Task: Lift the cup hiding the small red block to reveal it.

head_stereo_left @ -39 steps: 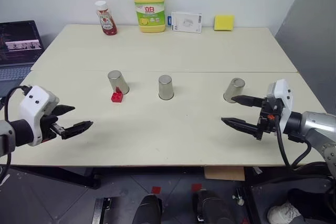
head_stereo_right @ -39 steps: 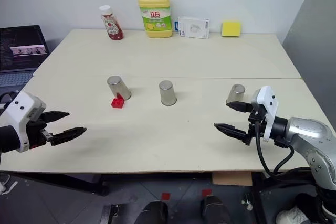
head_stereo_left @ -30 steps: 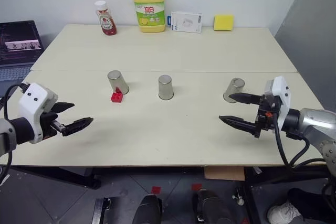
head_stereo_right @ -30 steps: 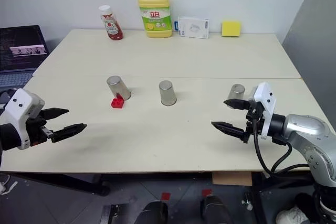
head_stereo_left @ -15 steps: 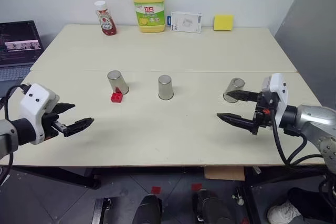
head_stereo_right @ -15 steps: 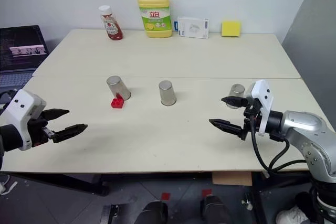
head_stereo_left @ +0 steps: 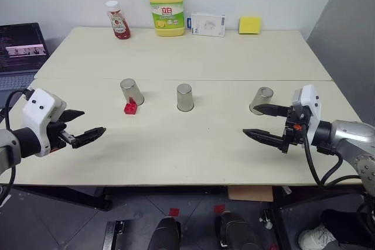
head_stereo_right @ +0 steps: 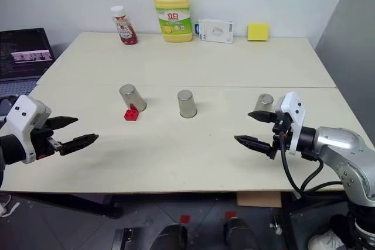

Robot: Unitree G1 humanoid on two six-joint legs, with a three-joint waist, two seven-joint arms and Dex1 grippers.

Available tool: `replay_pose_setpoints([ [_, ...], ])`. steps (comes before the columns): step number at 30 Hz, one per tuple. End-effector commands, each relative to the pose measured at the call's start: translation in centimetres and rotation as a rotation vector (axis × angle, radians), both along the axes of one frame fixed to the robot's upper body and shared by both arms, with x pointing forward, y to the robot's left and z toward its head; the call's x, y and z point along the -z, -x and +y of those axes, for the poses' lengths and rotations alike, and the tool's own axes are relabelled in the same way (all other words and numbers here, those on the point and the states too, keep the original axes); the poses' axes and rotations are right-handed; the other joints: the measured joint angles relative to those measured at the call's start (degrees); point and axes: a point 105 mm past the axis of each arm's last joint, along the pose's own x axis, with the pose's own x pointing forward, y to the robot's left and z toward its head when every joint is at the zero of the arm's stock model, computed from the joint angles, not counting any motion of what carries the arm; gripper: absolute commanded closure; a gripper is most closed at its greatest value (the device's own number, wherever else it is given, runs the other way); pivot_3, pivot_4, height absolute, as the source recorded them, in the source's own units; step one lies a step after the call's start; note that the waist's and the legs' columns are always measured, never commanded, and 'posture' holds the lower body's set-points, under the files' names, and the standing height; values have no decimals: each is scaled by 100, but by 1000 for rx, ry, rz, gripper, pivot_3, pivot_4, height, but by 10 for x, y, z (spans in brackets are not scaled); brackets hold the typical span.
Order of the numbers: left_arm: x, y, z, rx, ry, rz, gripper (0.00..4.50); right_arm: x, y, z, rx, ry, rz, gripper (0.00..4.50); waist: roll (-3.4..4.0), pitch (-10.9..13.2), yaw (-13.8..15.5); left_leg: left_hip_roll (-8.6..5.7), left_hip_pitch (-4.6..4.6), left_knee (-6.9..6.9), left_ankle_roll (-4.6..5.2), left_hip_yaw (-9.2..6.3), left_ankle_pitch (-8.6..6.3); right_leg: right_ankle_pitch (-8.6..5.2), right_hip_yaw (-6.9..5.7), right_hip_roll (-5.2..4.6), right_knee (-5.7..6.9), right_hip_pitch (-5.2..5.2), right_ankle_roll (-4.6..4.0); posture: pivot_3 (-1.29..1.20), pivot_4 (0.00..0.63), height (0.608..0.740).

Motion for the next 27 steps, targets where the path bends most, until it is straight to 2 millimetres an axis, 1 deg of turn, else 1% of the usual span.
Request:
replay_pose_setpoints([
  [1, -6, -4, -4, 21, -11, -35, 57, -13, 3, -3, 12, -2, -61, 0, 0, 0, -1, 0, 0, 0, 0, 0, 0, 0, 0, 0, 0, 0, 0, 0, 150, 740],
  [7, -5, -6, -5, 32, -10, -30, 57, -12, 4, -6, 32, 2, -64, 0, 0, 0, 0, 1, 1, 0, 0, 0, 0, 0, 0, 0, 0, 0, 0, 0, 150, 740],
  [15, -2, -7, -7, 45, -17, -18, 57, -11, 6, -5, 32, 1, -67, 0, 0, 0, -1, 0, 1, 0, 0, 0, 0, 0, 0, 0, 0, 0, 0, 0, 150, 740],
  [27, 0, -5, -8, 47, -11, -16, 57, -17, 3, -1, 26, 3, -76, 0, 0, 0, -1, 0, 1, 0, 0, 0, 0, 0, 0, 0, 0, 0, 0, 0, 150, 740],
])
